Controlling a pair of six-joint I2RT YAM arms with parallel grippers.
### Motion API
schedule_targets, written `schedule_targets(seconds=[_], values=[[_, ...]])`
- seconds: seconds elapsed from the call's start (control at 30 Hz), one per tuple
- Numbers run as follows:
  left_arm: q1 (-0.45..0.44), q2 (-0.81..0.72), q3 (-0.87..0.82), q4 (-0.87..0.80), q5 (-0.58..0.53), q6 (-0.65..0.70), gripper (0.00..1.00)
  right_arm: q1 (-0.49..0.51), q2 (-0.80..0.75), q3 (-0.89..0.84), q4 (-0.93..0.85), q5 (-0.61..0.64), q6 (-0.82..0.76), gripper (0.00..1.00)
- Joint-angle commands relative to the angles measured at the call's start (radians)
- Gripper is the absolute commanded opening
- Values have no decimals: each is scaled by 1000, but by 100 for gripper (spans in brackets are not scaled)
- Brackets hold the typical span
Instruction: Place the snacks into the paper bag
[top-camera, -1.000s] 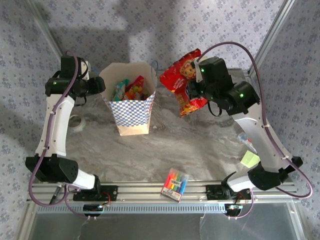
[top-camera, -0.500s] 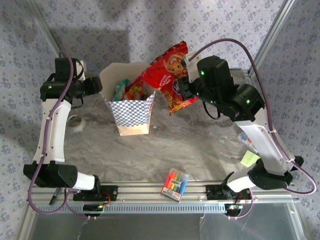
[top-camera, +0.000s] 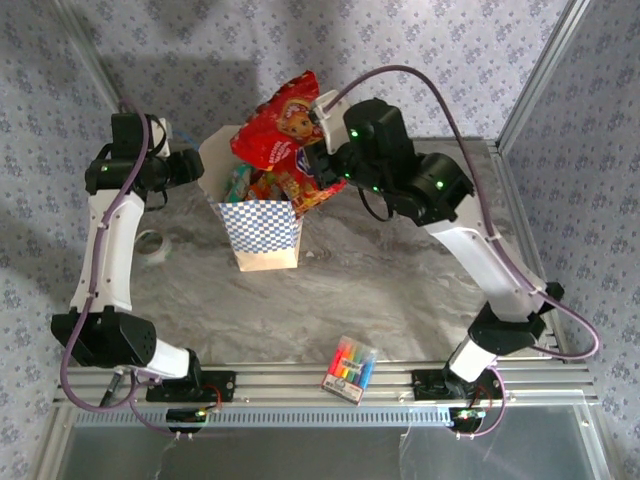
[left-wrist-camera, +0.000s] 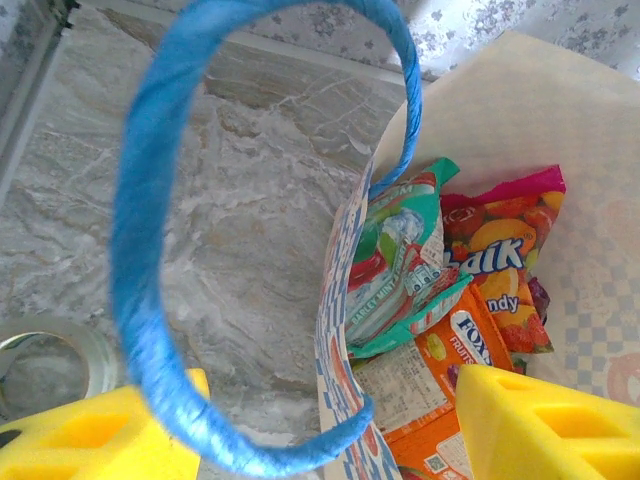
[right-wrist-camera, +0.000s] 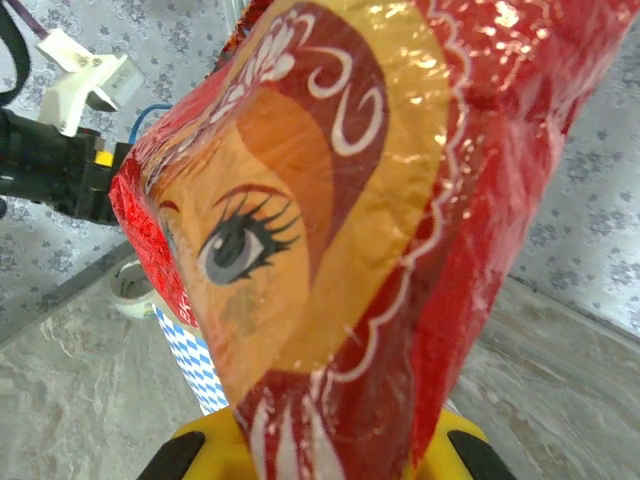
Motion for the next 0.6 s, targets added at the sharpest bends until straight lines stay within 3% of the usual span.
schedule_targets(seconds=[0.0,0.13,0.57], values=[[6,22,32,31,35,-1,66,6,23,114,190,-19,14,0],[6,33,25,40,43,1,66,12,85,177,224,-55,47,0],[27,38,-17,69,59,-34,65,10,249,343,297,-7,109,0]])
